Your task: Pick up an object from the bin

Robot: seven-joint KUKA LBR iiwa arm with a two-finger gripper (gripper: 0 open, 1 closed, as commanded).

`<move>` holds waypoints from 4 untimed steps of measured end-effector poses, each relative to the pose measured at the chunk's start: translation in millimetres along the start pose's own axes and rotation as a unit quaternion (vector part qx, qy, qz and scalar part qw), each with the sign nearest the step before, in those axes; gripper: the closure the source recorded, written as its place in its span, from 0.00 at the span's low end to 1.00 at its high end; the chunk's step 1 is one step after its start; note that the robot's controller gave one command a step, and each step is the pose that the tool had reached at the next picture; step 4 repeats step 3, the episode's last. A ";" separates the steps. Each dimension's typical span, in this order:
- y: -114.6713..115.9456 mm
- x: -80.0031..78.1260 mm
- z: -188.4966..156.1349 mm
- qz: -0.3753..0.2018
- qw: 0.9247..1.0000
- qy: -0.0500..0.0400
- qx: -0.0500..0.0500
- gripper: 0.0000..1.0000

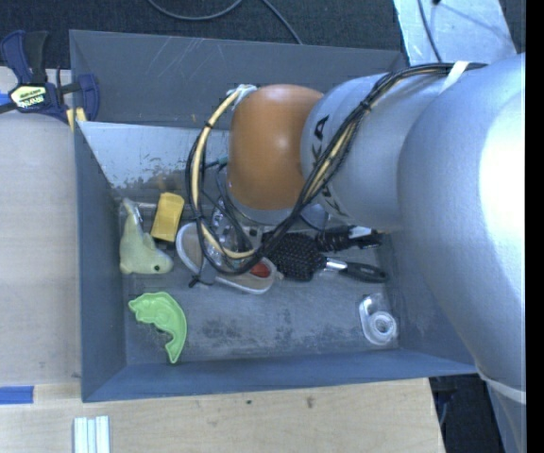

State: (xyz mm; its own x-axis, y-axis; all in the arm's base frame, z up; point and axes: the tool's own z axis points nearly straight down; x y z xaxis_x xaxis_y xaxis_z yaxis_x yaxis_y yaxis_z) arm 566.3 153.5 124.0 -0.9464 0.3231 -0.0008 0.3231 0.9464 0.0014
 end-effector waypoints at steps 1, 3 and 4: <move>-0.8 1.0 -16.0 0.000 1.000 0.002 0.001 1.00; 0.4 -1.4 -46.4 0.000 1.000 -0.003 -0.002 1.00; 0.4 -1.4 -46.4 0.000 1.000 -0.003 -0.002 1.00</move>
Offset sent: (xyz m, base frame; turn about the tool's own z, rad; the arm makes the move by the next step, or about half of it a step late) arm -0.0001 0.0001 0.0535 0.0000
